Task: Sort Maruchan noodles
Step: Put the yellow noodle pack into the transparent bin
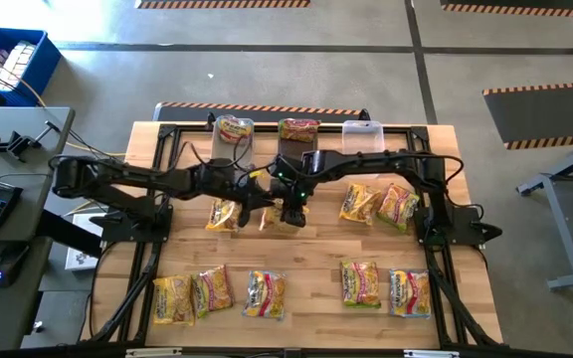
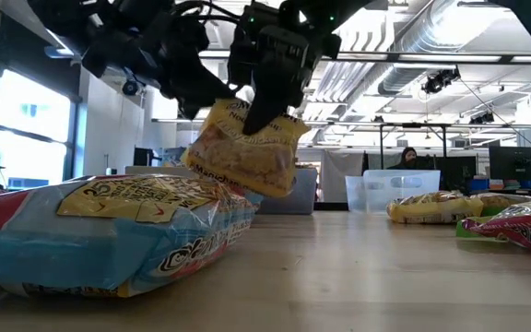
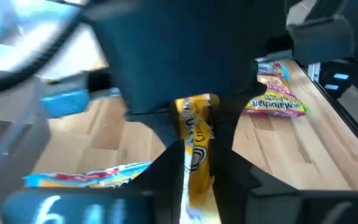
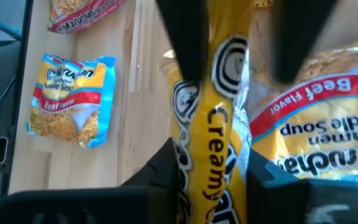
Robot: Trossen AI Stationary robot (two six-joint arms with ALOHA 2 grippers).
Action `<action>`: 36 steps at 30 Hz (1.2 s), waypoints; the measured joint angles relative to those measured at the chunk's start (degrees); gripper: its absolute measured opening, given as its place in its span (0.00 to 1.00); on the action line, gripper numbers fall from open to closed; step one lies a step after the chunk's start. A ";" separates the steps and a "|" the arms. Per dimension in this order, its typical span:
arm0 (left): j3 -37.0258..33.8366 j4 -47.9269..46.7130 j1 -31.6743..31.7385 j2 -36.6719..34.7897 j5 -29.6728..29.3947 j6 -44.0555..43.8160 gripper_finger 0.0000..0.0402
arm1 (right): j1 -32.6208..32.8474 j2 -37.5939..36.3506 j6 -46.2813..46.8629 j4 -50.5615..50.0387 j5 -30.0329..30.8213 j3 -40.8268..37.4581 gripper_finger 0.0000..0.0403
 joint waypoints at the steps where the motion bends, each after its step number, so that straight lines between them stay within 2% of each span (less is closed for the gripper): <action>1: -0.50 0.15 0.29 -1.25 -0.03 0.00 0.20 | -0.04 -0.29 -0.39 -1.15 0.47 0.44 0.18; 5: -5.06 3.67 1.38 -7.14 -0.67 0.42 0.25 | -0.19 -2.21 -4.56 -7.11 6.22 3.25 0.21; 11: -16.36 19.64 2.22 -12.73 -0.91 -3.08 0.23 | -3.71 -7.26 -13.65 -19.50 17.09 7.93 0.20; 15: -21.67 25.95 3.00 -13.43 -1.19 -5.76 0.22 | -9.32 -10.77 -20.03 -27.91 28.08 9.38 0.19; 20: -24.35 28.06 3.64 -13.38 -2.97 -7.64 0.20 | -19.06 -14.36 -28.81 -33.25 35.91 9.45 0.19; 24: -24.49 28.04 3.61 -13.36 -3.05 -8.04 0.20 | -27.58 -14.51 -35.51 -33.22 35.61 9.25 0.19; 28: -24.49 27.92 3.60 -13.36 -3.05 -8.50 0.20 | -34.38 -14.53 -40.29 -30.97 35.41 5.62 0.19; 36: -24.49 27.85 3.60 -13.36 -3.68 -8.55 0.20 | -41.48 -14.49 -47.21 -18.00 34.04 -6.94 0.19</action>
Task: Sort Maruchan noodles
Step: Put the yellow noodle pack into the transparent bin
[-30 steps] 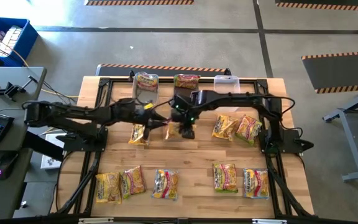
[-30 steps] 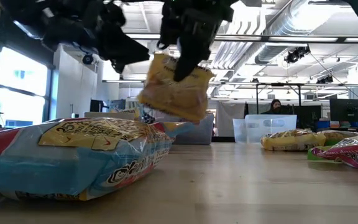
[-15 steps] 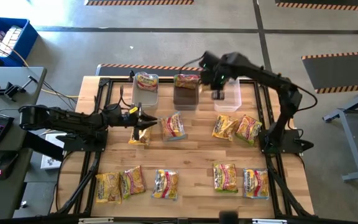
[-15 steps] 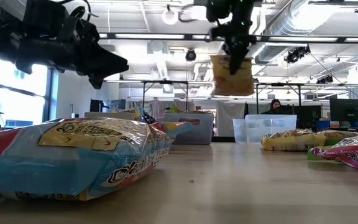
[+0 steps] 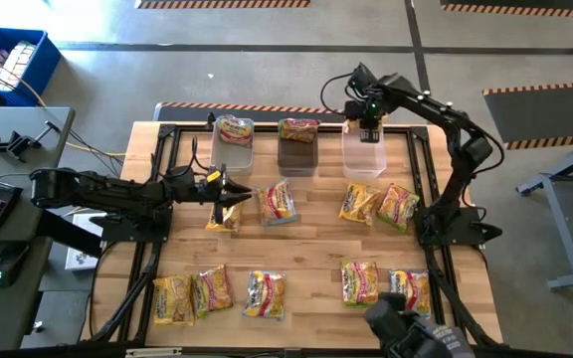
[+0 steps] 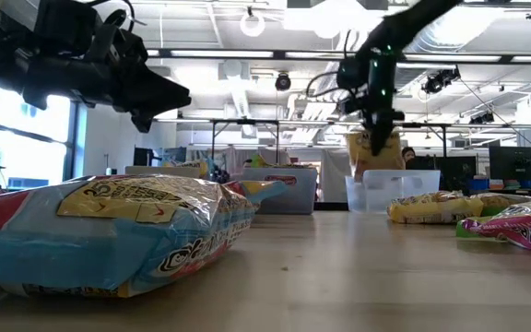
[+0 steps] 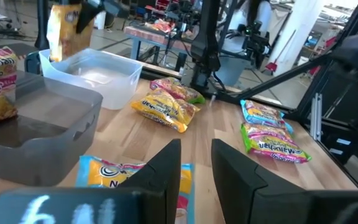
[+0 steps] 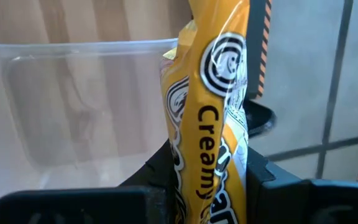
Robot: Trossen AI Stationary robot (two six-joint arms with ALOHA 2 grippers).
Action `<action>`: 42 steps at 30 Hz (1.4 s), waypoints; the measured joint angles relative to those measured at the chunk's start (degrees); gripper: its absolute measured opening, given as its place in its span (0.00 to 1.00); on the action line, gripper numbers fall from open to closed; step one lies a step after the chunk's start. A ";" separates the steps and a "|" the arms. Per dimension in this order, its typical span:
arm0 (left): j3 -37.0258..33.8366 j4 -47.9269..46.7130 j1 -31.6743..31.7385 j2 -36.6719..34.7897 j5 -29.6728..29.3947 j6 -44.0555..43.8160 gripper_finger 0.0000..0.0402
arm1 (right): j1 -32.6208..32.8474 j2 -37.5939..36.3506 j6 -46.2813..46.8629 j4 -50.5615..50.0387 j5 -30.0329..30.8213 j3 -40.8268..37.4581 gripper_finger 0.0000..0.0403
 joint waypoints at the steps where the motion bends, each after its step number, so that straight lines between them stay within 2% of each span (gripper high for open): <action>1: 0.00 0.00 0.00 0.00 -0.33 0.00 0.20 | -0.44 0.00 -0.35 1.33 -0.82 -1.21 0.19; 6: 0.00 0.00 0.00 0.00 -0.93 0.00 0.20 | -1.19 0.02 -1.88 7.24 -2.86 -5.43 0.19; 13: 0.00 0.00 0.00 0.02 -1.04 0.00 0.20 | -1.31 0.59 -2.44 9.87 -3.97 -6.95 0.20; 25: 0.00 -0.09 0.00 0.04 -1.07 -0.48 0.19 | -1.27 2.89 0.89 10.77 -3.78 -7.02 0.40; 30: 0.00 -0.13 0.00 0.04 -1.07 -0.48 0.19 | -1.15 2.89 0.99 10.69 -0.10 -7.01 0.46; 33: 0.00 -0.17 0.00 0.04 -1.07 -0.46 0.19 | -1.05 2.89 1.03 10.37 1.90 -6.02 0.47; 42: 0.00 -0.33 0.00 0.04 -1.07 -0.46 0.19 | -0.86 2.88 3.98 5.33 2.09 3.34 0.47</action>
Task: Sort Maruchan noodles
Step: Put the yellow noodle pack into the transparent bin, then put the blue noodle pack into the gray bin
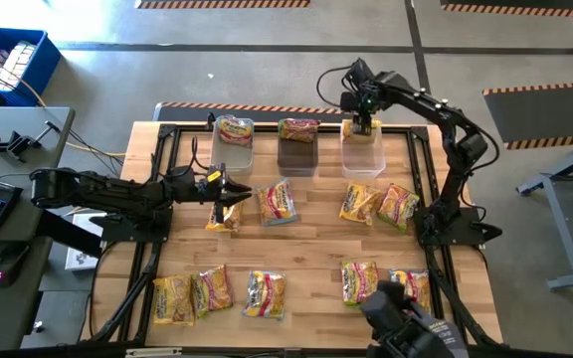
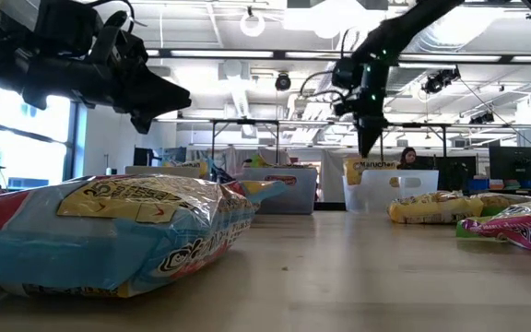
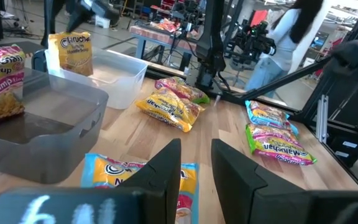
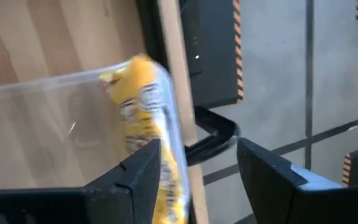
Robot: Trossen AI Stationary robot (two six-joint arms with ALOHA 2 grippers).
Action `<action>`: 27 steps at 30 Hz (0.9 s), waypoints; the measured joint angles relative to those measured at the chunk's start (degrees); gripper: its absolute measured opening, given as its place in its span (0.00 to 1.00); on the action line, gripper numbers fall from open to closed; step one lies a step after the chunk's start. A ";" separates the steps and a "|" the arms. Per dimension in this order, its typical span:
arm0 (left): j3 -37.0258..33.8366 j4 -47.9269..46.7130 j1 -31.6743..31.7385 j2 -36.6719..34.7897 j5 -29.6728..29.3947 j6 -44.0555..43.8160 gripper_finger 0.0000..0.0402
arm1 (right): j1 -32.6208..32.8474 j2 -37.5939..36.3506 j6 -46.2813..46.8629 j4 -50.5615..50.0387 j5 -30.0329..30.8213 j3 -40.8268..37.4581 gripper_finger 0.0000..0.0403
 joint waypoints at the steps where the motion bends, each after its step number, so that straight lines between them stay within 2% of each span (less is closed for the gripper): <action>1: 0.00 0.00 0.00 0.00 -0.09 0.00 0.19 | 0.12 -0.02 0.47 -1.00 0.03 1.44 0.47; 5: 0.00 -0.20 0.00 0.00 -1.47 0.16 0.19 | 0.71 -0.04 4.12 -5.59 2.40 6.47 0.46; 8: 0.00 -0.39 0.00 0.00 -1.68 0.62 0.19 | 1.00 -0.20 6.46 -7.70 5.94 9.41 0.40; 11: 0.00 -0.56 0.00 0.00 -1.86 0.61 0.19 | 1.27 -1.95 6.72 -8.47 9.22 10.03 0.28; 14: 0.00 -1.12 0.00 0.00 -1.88 0.40 0.19 | 1.44 -6.02 8.21 -5.86 6.90 7.34 0.10; 16: 0.02 -1.69 0.00 0.00 -2.27 0.42 0.19 | 1.49 -9.38 10.08 -2.24 3.17 3.31 0.03; 21: 0.02 -2.46 0.00 0.00 -3.39 0.46 0.19 | 3.44 -20.46 17.71 14.96 -2.04 -14.13 0.03; 27: 0.02 -5.37 0.00 0.02 -3.39 0.45 0.19 | 11.64 -32.35 33.01 47.14 -8.06 -38.76 0.02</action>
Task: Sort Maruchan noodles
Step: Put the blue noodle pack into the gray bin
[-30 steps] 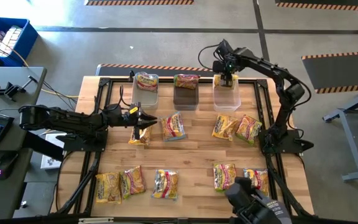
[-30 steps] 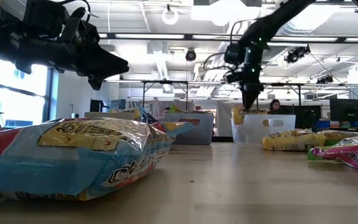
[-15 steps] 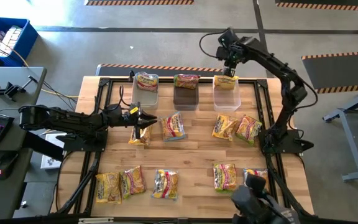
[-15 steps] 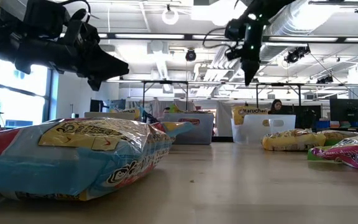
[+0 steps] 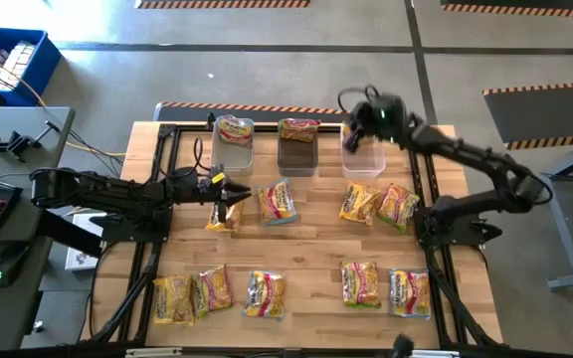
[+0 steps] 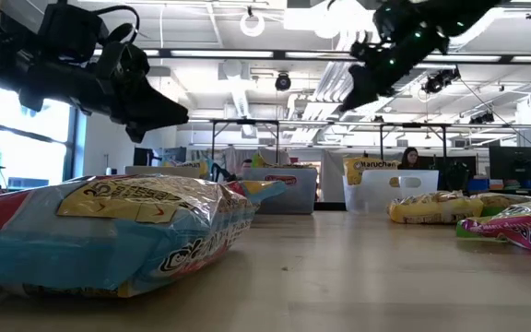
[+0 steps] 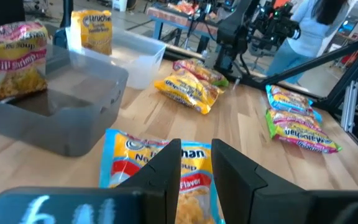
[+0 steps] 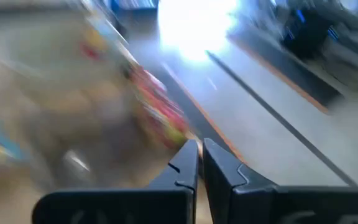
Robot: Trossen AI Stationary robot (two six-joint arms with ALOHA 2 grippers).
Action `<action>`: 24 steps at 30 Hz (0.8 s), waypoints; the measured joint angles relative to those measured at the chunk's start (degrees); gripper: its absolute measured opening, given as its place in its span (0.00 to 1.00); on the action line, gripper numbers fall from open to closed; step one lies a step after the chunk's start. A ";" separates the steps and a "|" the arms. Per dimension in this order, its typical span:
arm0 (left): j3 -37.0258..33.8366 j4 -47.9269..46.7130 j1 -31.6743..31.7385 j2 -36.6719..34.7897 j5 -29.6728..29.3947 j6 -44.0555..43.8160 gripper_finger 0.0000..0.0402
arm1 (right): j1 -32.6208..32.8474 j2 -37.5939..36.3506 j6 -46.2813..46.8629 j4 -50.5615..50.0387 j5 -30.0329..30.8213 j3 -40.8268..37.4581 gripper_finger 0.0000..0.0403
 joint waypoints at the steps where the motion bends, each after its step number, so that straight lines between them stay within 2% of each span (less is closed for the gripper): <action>1: 0.00 -0.37 0.00 0.01 0.00 -0.10 0.19 | 1.73 -1.21 2.23 5.93 -1.22 -3.80 0.02; 6: 0.00 -1.47 0.00 0.01 0.00 -0.79 0.19 | 10.25 -3.09 11.28 32.53 -4.31 -19.16 0.01; 9: 0.00 -1.55 -0.03 0.01 0.00 -2.47 0.19 | 15.08 -2.66 13.52 44.75 -2.78 -24.93 0.01; 11: 0.06 -2.20 -0.05 0.01 0.04 -3.36 0.19 | 17.96 -2.64 13.95 49.25 -0.77 -27.33 0.01; 18: 3.38 -11.31 -0.04 0.94 -1.32 -4.01 0.19 | 24.71 -2.60 14.41 50.51 2.18 -27.46 0.01; 21: 4.75 -12.03 -0.04 2.38 -1.91 -3.93 0.19 | 26.30 -2.60 16.13 49.73 2.10 -27.21 0.02; 24: 5.45 -11.65 -0.04 4.10 -1.92 -3.47 0.19 | 27.77 -2.60 20.67 47.09 1.81 -27.19 0.07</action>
